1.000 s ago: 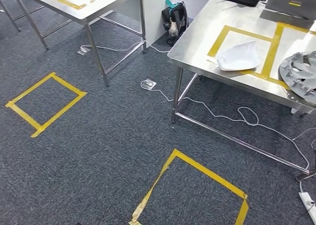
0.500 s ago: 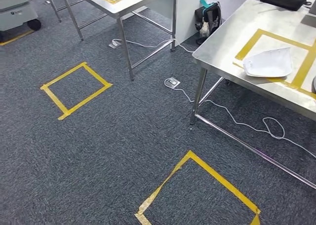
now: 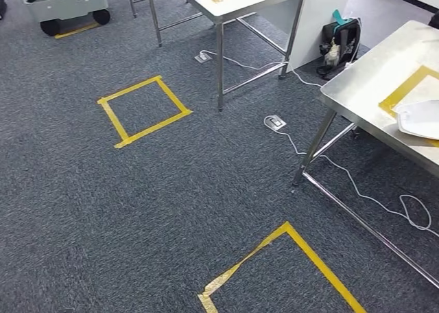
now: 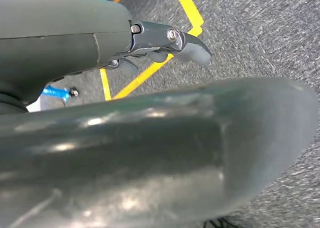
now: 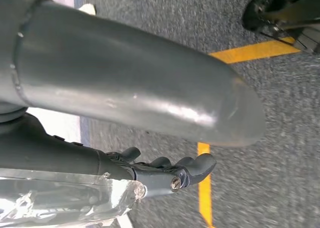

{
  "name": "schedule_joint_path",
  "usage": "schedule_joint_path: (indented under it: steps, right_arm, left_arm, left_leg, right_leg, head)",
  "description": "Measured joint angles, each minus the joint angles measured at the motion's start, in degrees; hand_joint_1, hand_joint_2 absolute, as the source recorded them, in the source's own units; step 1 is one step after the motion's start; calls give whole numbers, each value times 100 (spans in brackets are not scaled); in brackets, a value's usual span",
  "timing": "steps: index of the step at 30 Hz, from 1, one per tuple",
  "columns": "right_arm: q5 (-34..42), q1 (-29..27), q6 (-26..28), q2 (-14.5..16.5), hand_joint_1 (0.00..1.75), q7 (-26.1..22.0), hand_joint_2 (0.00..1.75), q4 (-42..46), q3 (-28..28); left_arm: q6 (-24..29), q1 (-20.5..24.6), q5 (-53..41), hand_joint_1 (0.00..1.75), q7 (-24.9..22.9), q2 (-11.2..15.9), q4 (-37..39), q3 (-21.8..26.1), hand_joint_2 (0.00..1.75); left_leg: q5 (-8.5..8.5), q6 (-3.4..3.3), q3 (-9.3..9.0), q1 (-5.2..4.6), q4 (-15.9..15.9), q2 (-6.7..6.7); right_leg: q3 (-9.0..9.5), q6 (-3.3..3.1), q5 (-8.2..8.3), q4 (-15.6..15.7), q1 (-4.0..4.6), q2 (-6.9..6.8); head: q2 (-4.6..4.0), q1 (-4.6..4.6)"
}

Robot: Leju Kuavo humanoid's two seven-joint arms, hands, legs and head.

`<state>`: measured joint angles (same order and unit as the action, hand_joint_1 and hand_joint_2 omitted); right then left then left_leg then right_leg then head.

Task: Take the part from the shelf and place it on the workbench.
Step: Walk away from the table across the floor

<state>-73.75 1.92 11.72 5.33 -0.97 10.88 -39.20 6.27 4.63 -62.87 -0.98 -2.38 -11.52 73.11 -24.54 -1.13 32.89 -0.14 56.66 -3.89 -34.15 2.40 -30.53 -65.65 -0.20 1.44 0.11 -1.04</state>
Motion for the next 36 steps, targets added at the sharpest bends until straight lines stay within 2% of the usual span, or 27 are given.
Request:
schedule_joint_path:
  steps: [2, 3, 5, 7, 9, 11, 12, 13, 14, 16, 17, 18, 20, 21, 22, 23, 25, 26, 27, 28, 29, 30, 31, 32, 33, 34, 36]
  right_arm:
    - [-33, 7, -14, -15, 0, 18, 0, 0, -1]
    - [-52, 12, -20, -18, 0, 29, 0, 0, -1]
    - [-98, 22, -25, -16, 0, 30, 0, 1, -1]
    - [-144, 31, -28, -12, 0, 15, 0, 2, 0]
    - [-167, 33, -28, -10, 0, 0, 0, 2, 0]
    - [-170, 33, -29, -10, 0, -5, 0, 2, 0]
    - [-170, 33, -29, -10, 0, -5, 0, 2, -1]
    - [-170, 35, -29, -9, 0, -5, 0, 2, 0]
    - [-170, 38, -30, -7, 0, -5, 0, 2, 0]
    - [-170, 48, -30, -4, 0, -6, 0, 2, 1]
    - [-170, 52, -30, -4, 0, -6, 0, 2, 1]
    - [-171, 57, -29, -4, 0, -6, 0, 2, 1]
    - [-172, 72, -30, -4, 0, -9, 0, 2, 1]
    - [-172, 84, -32, -4, 0, -10, 0, 2, 1]
    - [-169, 91, -37, -4, 0, -9, 0, 2, 1]
    - [-163, 94, -49, -3, 0, 2, 0, 2, 1]
    - [-140, 80, -97, -2, 0, 71, 0, 1, 1]
    - [-123, 68, -128, -2, 0, 124, 0, 1, -1]
    - [-104, 54, -157, -2, 0, 175, 0, 0, -2]
    - [-83, 44, -177, -2, 0, 211, 0, 0, -5]
    - [-61, 38, -189, -2, 0, 230, 0, 0, -8]
    - [-36, 35, -193, -2, 0, 224, 0, 0, -14]
    - [-12, 37, -185, -2, 0, 199, 0, 0, -24]
    - [10, 40, -169, -1, 0, 156, 0, 0, -39]
    - [31, 46, -147, 1, 0, 103, 0, 0, -57]
    - [43, 52, -122, 3, 0, 54, 0, 0, -75]
    - [54, 64, -87, 13, 0, -20, 0, 0, -99]
  left_arm:
    - [12, 22, -46, 0, 55, -21, 0, 18, 0]
    - [10, 30, -77, 0, 32, -27, 0, 18, 0]
    - [9, 30, -129, 0, -146, -28, 0, 18, 0]
    - [14, 27, -145, 0, -416, -20, 0, 20, 0]
    - [20, 49, -146, 0, -593, -2, 0, 23, 0]
    - [22, 67, -146, 0, -645, 5, 0, 24, 0]
    - [22, 66, -146, 0, -658, 4, 0, 24, 0]
    - [22, 61, -146, 0, -665, 6, 0, 24, 0]
    - [22, 57, -146, 0, -669, 11, 0, 25, 0]
    - [22, 70, -146, 0, -671, 20, 0, 25, 0]
    - [22, 84, -146, 0, -671, 22, 0, 25, 0]
    - [22, 94, -145, 0, -671, 21, 0, 25, 0]
    - [23, 92, -137, 0, -703, 21, 0, 29, 0]
    - [25, 81, -122, 0, -737, 23, 0, 33, 0]
    - [27, 75, -102, 0, -776, 27, 0, 39, 0]
    - [28, 79, -82, 0, -807, 31, 0, 44, 0]
    - [31, 94, -59, 0, -816, 38, 0, 49, 0]
    - [31, 98, -59, 0, -781, 46, 0, 49, 0]
    - [30, 93, -63, 0, -724, 55, 0, 49, 0]
    - [25, 84, -74, 0, -647, 65, 0, 49, 0]
    - [16, 76, -94, 0, -560, 74, 0, 49, 0]
    - [-2, 71, -116, 0, -474, 79, 0, 48, 0]
    - [-27, 71, -140, 0, -393, 85, 0, 45, 0]
    - [-57, 72, -163, 0, -319, 91, 0, 41, 0]
    - [-91, 69, -179, 0, -255, 105, -1, 36, 0]
    - [-122, 60, -193, 0, -207, 119, -1, 31, 0]
    - [-169, 26, -209, 0, -149, 151, -2, 26, 0]
  left_leg:
    - [14, 45, 22, -4, 20, -123]
    - [30, 80, 45, -1, 21, -178]
    - [65, 160, 92, 22, 13, -271]
    - [-53, 220, 182, 22, 170, -116]
    - [-402, 266, 446, 11, 739, 173]
    - [-705, 304, 764, 22, 1432, 287]
    - [-724, 316, 826, 29, 1585, 305]
    - [-633, 324, 779, 37, 1518, 320]
    - [-460, 327, 621, 43, 1240, 360]
    - [-137, 323, 187, 29, 455, 616]
    - [-63, 296, 40, 17, 178, 726]
    - [-49, 265, -28, 2, 33, 797]
    - [-55, 177, -22, -12, -6, 708]
    - [-47, 143, -22, -7, -15, 650]
    - [-38, 102, -25, 1, -25, 593]
    - [-26, 64, -28, 14, -34, 537]
    - [-17, 12, -22, 20, -35, 409]
    - [-15, 1, -20, 17, -34, 335]
    - [-15, -2, -21, 13, -33, 255]
    - [-15, -2, -25, 11, -32, 178]
    - [-14, 2, -32, 12, -31, 101]
    - [-12, 10, -37, 16, -29, 27]
    - [-12, 30, -35, 9, -18, -43]
    - [-8, 56, -25, 8, -7, -106]
    - [-1, 90, -7, 9, 0, -161]
    - [13, 131, 14, 15, 2, -215]
    - [32, 199, 48, 42, -2, -272]
  right_leg:
    - [276, -22, 208, 617, -26, 209]
    - [331, -41, 218, 729, -25, 264]
    - [353, -108, 243, 757, -10, 185]
    - [362, -185, 292, 801, -12, 69]
    - [359, -230, 314, 831, -6, -71]
    - [348, -243, 312, 832, 3, -226]
    - [346, -243, 310, 831, 4, -302]
    - [346, -241, 308, 831, 3, -372]
    - [351, -234, 303, 831, 0, -438]
    - [367, -196, 278, 818, 21, -551]
    - [376, -167, 264, 812, 40, -603]
    - [387, -138, 250, 809, 60, -653]
    - [417, -85, 234, 825, 67, -764]
    - [417, -54, 205, 808, 57, -747]
    - [384, -27, 132, 720, 44, -657]
    - [291, -4, -2, 506, 32, -521]
    - [-69, 19, -369, -260, 15, -250]
    - [-264, 23, -502, -644, 13, -197]
    - [-394, 21, -534, -870, 13, -174]
    - [-423, 14, -453, -872, 13, -161]
    - [-338, 2, -271, -640, 10, -141]
    - [-171, -10, -44, -253, 2, -74]
    - [11, -22, 130, 160, -12, 57]
    - [160, -35, 245, 483, -25, 168]
    - [250, -50, 289, 669, -31, 257]
    - [281, -73, 282, 729, -25, 284]
    - [290, -139, 311, 741, -10, 178]
  head:
    - [0, 7]
    - [0, 10]
    - [0, 10]
    - [0, 31]
    - [0, 58]
    - [0, 63]
    - [0, 64]
    - [0, 64]
    - [0, 65]
    - [0, 72]
    - [0, 70]
    - [0, 71]
    - [0, 64]
    - [0, 62]
    - [0, 53]
    - [0, 38]
    - [0, 6]
    - [0, -1]
    - [0, -1]
    - [0, -1]
    - [0, -1]
    - [0, -2]
    - [0, -3]
    - [0, 2]
    - [0, 3]
    - [0, 6]
    - [0, 5]
